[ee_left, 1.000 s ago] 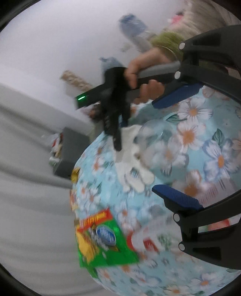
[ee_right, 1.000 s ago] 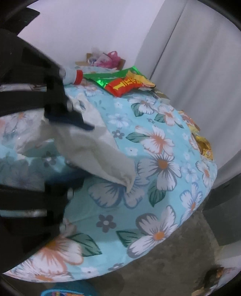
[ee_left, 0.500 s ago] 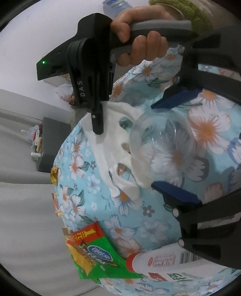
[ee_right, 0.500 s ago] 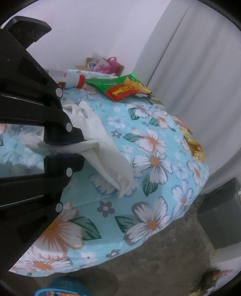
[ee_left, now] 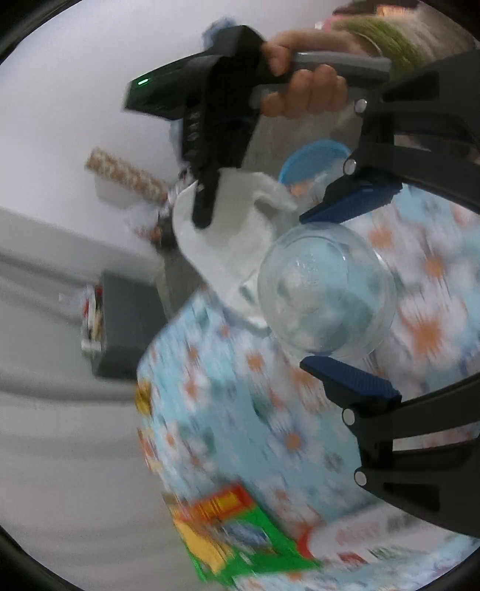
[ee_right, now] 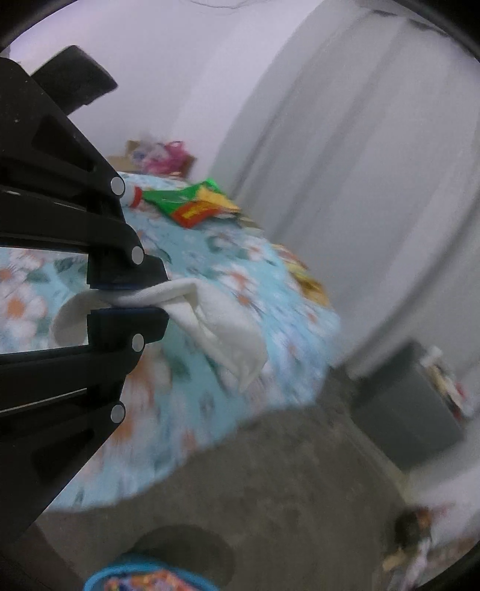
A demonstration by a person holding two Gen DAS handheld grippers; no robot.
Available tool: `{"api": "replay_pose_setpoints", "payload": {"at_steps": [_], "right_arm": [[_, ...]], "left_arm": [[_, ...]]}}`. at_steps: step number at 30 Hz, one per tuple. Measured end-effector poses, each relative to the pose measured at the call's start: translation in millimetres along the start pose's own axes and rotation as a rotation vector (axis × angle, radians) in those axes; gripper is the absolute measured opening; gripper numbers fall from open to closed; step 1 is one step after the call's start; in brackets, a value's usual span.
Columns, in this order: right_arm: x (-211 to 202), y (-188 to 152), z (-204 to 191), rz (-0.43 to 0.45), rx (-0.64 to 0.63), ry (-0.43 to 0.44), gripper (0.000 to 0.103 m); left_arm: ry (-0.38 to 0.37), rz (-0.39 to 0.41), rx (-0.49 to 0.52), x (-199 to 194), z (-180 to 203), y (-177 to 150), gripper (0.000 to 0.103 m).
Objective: Collect trash
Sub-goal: 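Carry the cup and tissue to the wastebasket and open both tools over it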
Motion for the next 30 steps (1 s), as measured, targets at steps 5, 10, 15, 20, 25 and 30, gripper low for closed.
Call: {"api": "replay_pose_setpoints", "payload": {"at_steps": [5,10,15,20,25,30], "right_arm": [[-97,-25,55,0.182,0.111,-0.116,0.005],[-171,-64,124,0.304,0.281,-0.237,0.005],[-188,-87,192,0.321,0.436,-0.302,0.006],[-170,-88,257,0.273,0.553,-0.334,0.006],[-149,-89,321,0.253,0.677,-0.348,0.028],[-133,-101,371,0.221,0.794,-0.396,0.059]], "left_arm": [[-0.152,-0.034,0.106,20,60,41,0.069],[-0.276,-0.162,0.196,75,134,73,0.069],[-0.318,-0.3,0.312,144,206,90,0.069],[-0.293,-0.419,0.375,222,255,97,0.07],[-0.238,-0.494,0.442,291,286,96,0.074],[-0.157,-0.494,0.423,325,288,99,0.085]]}}
Point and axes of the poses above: each gripper's, at about its wrist camera, not at the fingertips, and x roughly the way its jaws point, z to its right, y to its top, the point moved 2 cm from there along x, roughly the way its jaws point, and after that the axes turned 15 degrees about -z, right-handed, at the moved point
